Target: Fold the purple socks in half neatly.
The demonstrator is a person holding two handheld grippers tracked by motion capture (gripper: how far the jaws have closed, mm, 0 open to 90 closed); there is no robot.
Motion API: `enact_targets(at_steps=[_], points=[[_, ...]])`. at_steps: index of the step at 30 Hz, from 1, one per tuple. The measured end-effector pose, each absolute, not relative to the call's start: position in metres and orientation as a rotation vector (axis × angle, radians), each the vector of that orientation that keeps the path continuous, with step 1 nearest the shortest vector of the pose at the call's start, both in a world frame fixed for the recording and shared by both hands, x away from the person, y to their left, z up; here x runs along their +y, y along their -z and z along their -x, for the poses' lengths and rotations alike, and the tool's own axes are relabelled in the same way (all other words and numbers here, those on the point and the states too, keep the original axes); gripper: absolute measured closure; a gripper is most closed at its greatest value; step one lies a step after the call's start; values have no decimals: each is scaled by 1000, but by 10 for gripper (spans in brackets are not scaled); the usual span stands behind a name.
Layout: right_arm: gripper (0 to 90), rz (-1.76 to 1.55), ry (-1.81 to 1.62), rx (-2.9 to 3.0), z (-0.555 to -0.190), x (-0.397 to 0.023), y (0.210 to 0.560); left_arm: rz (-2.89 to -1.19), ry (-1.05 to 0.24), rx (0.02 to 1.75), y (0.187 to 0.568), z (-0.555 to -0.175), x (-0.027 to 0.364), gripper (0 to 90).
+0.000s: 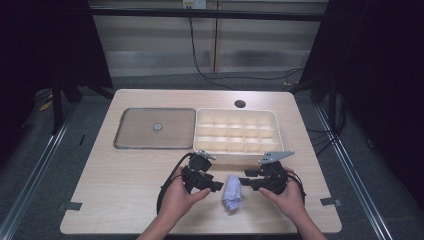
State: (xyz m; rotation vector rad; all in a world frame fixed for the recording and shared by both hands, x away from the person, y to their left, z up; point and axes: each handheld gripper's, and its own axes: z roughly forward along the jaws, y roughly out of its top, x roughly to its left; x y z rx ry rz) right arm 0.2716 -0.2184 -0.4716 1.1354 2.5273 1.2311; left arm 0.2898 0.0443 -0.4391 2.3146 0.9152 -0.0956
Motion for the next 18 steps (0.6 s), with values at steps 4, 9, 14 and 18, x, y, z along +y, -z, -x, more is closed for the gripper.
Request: enact_targets(at_steps=[4,9,14,18], points=[[548,-1168,-1210,2549,-272,-219,472,-2315,54,950,445,-295,60,428],[501,-1228,-1217,2559,-274,-222,468,-2310,1,973,452,-301,78,363],[472,-1278,-1218,2566,-276,-226,462,-2302,-39,990,461,-304,97,337],[469,-1312,-1213,2581,-277,-227,461,-2296,-74,989,471,-304,110,317]])
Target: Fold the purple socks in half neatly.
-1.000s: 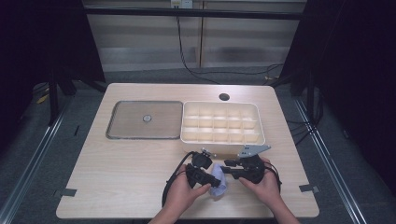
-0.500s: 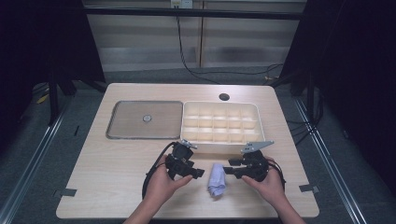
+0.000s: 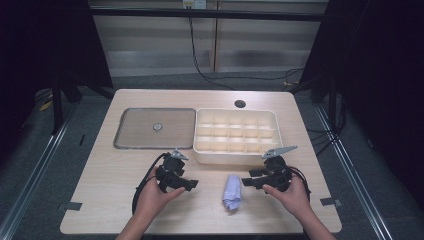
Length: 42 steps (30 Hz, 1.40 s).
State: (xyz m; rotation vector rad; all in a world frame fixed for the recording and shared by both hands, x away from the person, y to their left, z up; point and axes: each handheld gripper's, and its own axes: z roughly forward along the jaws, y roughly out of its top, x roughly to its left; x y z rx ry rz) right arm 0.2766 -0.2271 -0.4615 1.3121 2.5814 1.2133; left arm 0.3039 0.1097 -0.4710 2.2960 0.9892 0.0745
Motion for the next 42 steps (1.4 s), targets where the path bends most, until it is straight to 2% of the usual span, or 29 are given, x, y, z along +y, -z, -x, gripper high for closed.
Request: enact_targets(at_steps=[14,28,36,42], points=[[453,-1474,-1227,2626,-277,-216,461,-2268,-206,877,486,-304,130,287],[435,-1518,-1210,2662,-276,-206,463,-2263,-233,862,497,-304,136,259],[435,-1579,-1217,2665,-272,-207,467,-2278,-289,789,502,-300,134,233],[429,-1587,-1208,2686,-270,-205,470,-2225,-308,763,508,-302,138,191]])
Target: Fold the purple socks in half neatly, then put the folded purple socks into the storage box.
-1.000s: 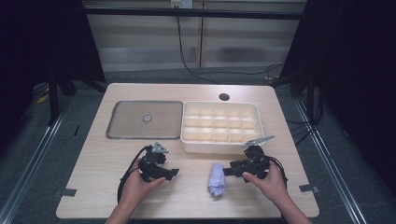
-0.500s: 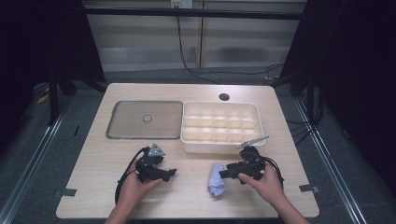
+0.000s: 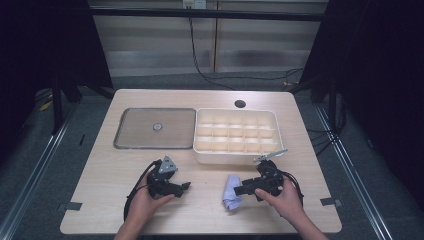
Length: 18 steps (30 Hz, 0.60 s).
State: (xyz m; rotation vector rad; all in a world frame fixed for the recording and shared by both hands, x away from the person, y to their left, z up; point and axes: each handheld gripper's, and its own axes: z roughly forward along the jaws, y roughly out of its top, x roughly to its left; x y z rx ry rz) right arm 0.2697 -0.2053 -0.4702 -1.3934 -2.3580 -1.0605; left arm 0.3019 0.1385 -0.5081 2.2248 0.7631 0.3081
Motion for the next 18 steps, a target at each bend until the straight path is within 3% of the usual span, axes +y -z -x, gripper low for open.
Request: enact_targets(at_steps=[18], points=[[412,1368,1030,-2384,-263,-210,471,-2220,-304,760,509,-303,139,181]])
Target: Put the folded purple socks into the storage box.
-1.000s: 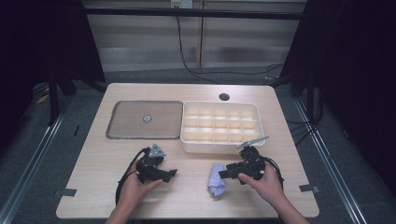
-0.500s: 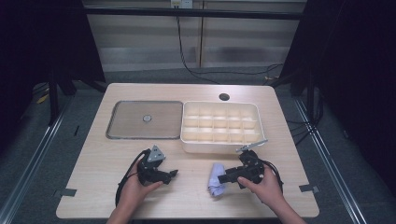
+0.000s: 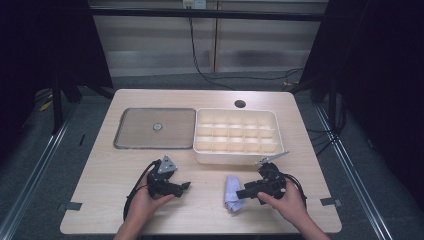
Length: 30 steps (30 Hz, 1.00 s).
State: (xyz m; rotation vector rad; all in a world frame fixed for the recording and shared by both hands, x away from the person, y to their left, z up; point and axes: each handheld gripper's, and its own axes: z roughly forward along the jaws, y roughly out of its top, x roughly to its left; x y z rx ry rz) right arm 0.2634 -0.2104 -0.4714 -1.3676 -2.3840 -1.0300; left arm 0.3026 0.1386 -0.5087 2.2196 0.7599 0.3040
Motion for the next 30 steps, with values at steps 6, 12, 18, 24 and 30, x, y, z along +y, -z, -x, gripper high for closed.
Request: enact_targets(at_steps=[6,12,18,24,30], points=[[412,1367,1020,-2401,-266,-215,471,-2218,-302,761,509,-303,139,181],[413,1376,1043,-2379,-269,-218,467,-2218,-302,762,509,-302,139,181],[429,1393,1039,-2355,-275,-212,463,-2215,-300,765,509,-302,139,181],[492,1425,985,-2330,-278,-209,473,-2218,-302,766,509,-302,139,181],[503,1420,924,-2316,-277,-202,479,-2213,-301,770,509,-302,139,181]])
